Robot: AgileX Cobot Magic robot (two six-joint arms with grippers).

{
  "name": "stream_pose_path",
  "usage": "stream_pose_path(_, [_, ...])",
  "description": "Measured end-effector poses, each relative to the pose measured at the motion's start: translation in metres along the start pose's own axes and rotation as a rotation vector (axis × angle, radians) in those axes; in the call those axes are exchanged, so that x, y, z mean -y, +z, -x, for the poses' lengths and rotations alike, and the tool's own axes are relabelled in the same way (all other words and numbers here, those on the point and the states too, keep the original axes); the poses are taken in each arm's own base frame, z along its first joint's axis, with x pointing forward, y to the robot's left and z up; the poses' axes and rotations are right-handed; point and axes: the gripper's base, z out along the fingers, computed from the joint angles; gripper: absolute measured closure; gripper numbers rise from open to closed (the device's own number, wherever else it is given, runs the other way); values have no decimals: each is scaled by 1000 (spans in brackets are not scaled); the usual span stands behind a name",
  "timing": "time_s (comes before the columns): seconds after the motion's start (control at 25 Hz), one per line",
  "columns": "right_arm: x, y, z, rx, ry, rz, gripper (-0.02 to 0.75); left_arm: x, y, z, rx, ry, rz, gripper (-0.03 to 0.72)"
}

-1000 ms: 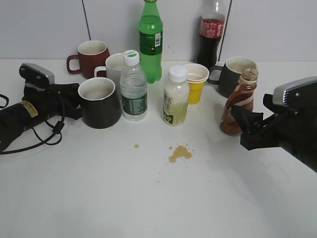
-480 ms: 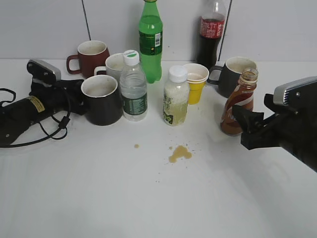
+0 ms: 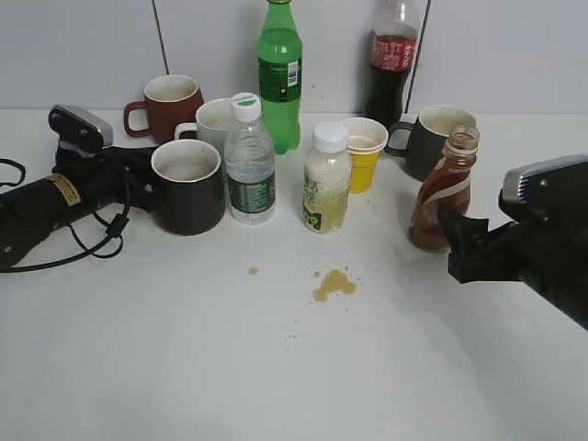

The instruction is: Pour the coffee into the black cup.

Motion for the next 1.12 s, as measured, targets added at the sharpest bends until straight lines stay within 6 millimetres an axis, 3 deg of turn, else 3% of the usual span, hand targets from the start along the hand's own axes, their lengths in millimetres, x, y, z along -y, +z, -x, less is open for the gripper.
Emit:
stream_pose_path(0.48, [-1, 43, -52, -106, -3, -75, 129, 18, -57, 38, 45, -38, 85, 646])
stream_pose_path(0.8, [-4, 75, -50, -51, 9, -87, 141, 35, -84, 40, 24, -50, 63, 647])
stream_pose_path(1.12, [-6, 104, -58, -32, 16, -100, 144, 46, -89, 39, 6, -17, -22, 647])
